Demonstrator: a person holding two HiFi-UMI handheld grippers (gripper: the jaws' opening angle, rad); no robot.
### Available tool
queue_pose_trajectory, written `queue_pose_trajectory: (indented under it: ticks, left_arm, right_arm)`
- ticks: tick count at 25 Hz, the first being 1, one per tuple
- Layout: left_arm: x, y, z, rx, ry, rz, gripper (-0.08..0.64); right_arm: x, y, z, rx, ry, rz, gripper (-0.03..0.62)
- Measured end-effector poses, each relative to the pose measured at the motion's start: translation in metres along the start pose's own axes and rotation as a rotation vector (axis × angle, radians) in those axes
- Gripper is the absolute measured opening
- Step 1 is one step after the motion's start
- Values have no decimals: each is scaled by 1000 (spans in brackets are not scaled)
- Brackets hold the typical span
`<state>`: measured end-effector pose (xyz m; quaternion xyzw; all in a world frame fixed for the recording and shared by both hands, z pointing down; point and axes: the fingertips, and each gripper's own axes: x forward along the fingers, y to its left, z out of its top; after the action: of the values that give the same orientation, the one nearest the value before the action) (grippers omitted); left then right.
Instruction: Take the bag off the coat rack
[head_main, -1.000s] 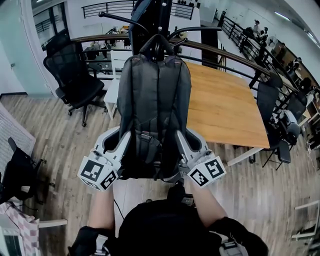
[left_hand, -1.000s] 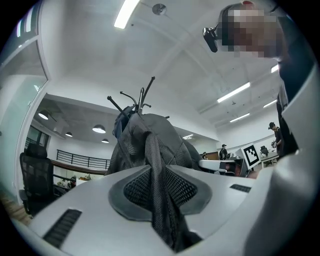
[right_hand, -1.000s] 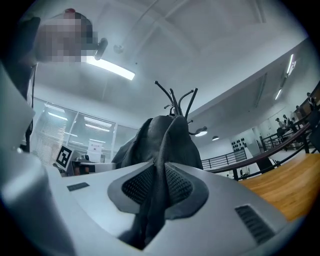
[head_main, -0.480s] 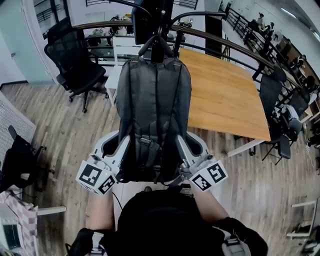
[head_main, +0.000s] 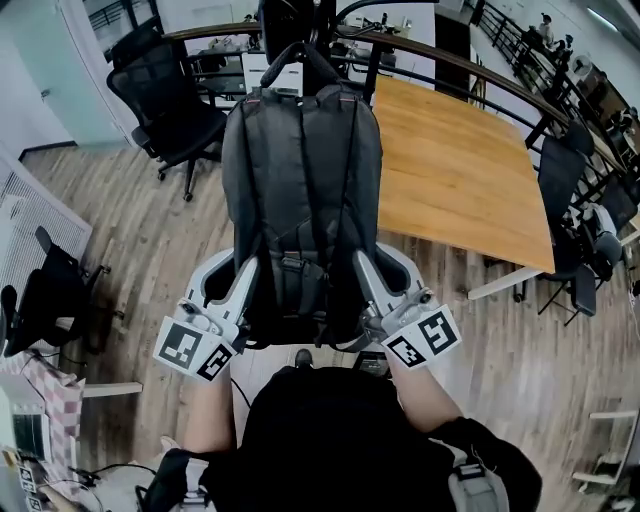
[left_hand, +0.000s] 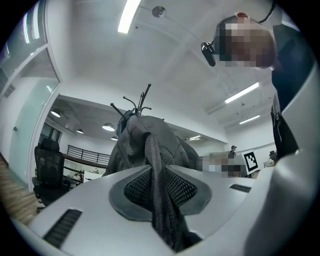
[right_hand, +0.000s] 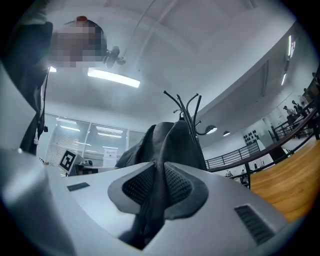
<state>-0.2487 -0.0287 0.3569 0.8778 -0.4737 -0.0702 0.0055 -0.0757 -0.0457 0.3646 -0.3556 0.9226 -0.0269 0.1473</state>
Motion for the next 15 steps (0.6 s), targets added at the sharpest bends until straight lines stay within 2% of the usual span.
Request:
queue_pose_trajectory:
  ticks: [8, 15]
  left_arm:
    - [-13, -28, 12, 35, -3, 39, 89]
    - [-29, -62, -12, -5, 46, 63, 89]
  right_arm:
    - [-18, 5, 12, -1, 20, 31, 78]
    - [-57, 8, 0, 10, 86, 63, 77]
